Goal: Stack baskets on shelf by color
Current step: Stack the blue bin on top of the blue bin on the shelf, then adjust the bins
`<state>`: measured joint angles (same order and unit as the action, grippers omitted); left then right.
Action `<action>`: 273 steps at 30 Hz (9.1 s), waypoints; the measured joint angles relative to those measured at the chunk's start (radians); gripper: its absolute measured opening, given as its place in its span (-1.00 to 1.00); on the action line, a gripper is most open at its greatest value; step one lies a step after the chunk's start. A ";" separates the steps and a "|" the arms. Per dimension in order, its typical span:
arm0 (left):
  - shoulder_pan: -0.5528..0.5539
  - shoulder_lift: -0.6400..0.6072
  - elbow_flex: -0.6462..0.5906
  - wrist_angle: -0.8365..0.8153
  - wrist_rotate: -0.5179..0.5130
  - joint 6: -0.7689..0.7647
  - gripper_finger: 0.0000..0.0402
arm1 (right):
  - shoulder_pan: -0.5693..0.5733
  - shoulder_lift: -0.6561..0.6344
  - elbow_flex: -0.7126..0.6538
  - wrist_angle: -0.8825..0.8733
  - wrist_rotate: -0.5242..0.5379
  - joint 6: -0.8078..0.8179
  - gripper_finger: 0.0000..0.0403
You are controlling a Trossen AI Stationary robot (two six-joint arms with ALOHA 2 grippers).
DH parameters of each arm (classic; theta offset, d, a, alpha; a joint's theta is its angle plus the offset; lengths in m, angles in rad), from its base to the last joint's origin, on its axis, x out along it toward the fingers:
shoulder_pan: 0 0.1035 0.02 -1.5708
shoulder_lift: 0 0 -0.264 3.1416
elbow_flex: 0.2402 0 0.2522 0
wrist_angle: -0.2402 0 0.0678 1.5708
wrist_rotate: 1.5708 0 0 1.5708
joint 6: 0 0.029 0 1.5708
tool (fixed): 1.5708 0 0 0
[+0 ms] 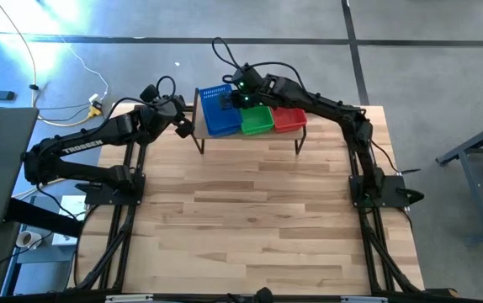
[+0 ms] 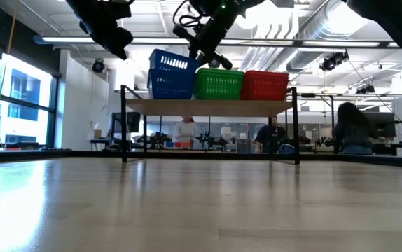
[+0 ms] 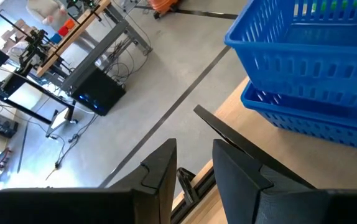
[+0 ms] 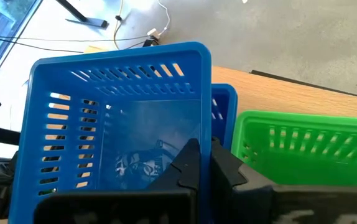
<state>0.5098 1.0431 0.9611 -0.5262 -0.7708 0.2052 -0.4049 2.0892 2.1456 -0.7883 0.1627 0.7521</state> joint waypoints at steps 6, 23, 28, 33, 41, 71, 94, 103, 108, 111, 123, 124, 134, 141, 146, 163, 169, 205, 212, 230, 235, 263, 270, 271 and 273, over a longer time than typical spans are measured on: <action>0.000 0.000 0.000 0.000 0.000 0.000 -0.53 | 0.000 0.000 0.000 0.000 -0.001 0.000 -1.00; 0.000 0.000 0.000 0.000 0.000 0.015 -0.53 | -0.001 0.000 0.000 0.000 -0.015 -0.053 -1.00; 0.000 0.000 0.000 0.000 0.000 0.016 -0.53 | -0.004 0.000 0.000 0.000 -0.016 -0.053 -1.00; 0.000 0.000 0.000 0.000 0.000 0.016 -0.53 | -0.011 0.000 0.000 0.000 -0.026 -0.055 -0.99; 0.000 0.000 0.000 0.000 0.000 0.016 -0.53 | -0.011 0.000 0.000 -0.023 -0.038 -0.084 -0.78; 0.000 0.000 0.000 -0.007 -0.005 0.023 -0.53 | 0.138 -0.010 0.150 -0.326 -0.071 -0.700 -0.46; 0.000 -0.020 0.000 0.009 -0.185 0.007 -0.53 | 0.163 0.023 0.072 -0.272 -0.082 -1.188 -0.47; 0.000 -0.054 0.000 0.009 -0.183 0.007 -0.53 | 0.165 0.024 0.029 -0.185 -0.039 -1.182 -0.47; 0.000 -0.055 0.000 0.008 -0.183 0.007 -0.53 | 0.163 0.025 0.030 -0.142 -0.007 -1.180 -0.49; 0.000 -0.055 0.000 0.008 -0.183 0.007 -0.53 | 0.160 0.040 0.030 -0.141 -0.016 -1.180 -0.53; 0.001 -0.055 0.000 0.008 -0.182 0.025 -0.53 | 0.159 0.074 0.030 -0.044 -0.015 -1.182 -0.57; 0.001 -0.055 0.000 0.008 -0.182 0.025 -0.53 | 0.159 0.074 0.031 -0.037 -0.016 -1.182 -0.57; 0.001 -0.055 0.000 0.008 -0.180 0.026 -0.53 | 0.159 0.074 0.050 -0.047 -0.044 -1.180 -0.57; 0.001 -0.055 0.000 0.008 -0.179 0.025 -0.53 | 0.174 0.073 0.158 -0.249 0.104 -1.150 -0.57; 0.001 -0.055 0.000 0.008 -0.179 0.024 -0.53 | 0.172 0.071 0.211 -0.290 0.039 -1.123 -0.57; 0.001 -0.055 0.000 0.008 -0.175 0.026 -0.53 | 0.128 0.063 0.211 -0.431 0.205 -1.061 -0.57; 0.001 -0.055 0.000 0.008 -0.175 0.026 -0.53 | 0.123 0.063 0.211 -0.518 0.168 -0.996 -0.57; 0.001 -0.055 0.000 0.007 -0.175 0.034 -0.53 | 0.122 0.072 0.194 -0.373 -0.054 -0.945 -0.57; 0.001 -0.055 0.000 0.007 -0.175 0.034 -0.53 | 0.122 0.066 0.209 -0.427 0.057 -0.992 -0.57; 0.000 -0.055 0.000 -0.004 0.077 -0.063 -0.53 | 0.066 -0.040 0.208 -0.635 0.147 -0.986 -0.57; -0.003 -0.055 0.000 -0.008 0.216 -0.076 -0.53 | 0.025 -0.063 0.209 -0.681 0.160 -0.956 -0.57; -0.008 -0.054 0.000 -0.042 0.298 -0.150 -0.53 | -0.109 -0.635 -0.515 -0.398 0.219 -0.792 -0.57; -0.007 -0.054 0.000 -0.042 0.298 -0.150 -0.53 | -0.137 -0.759 -0.747 -0.299 0.226 -0.716 -0.57; -0.008 -0.054 0.000 -0.042 0.298 -0.151 -0.53 | -0.139 -0.767 -0.770 -0.289 0.230 -0.706 -0.57; -0.008 -0.054 0.000 -0.042 0.298 -0.154 -0.53 | -0.139 -0.779 -0.814 -0.266 0.233 -0.700 -0.57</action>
<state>0.5022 0.9890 0.9615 -0.5678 -0.4726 0.0516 -0.5442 1.3104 1.3317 -1.0540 0.3953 0.0518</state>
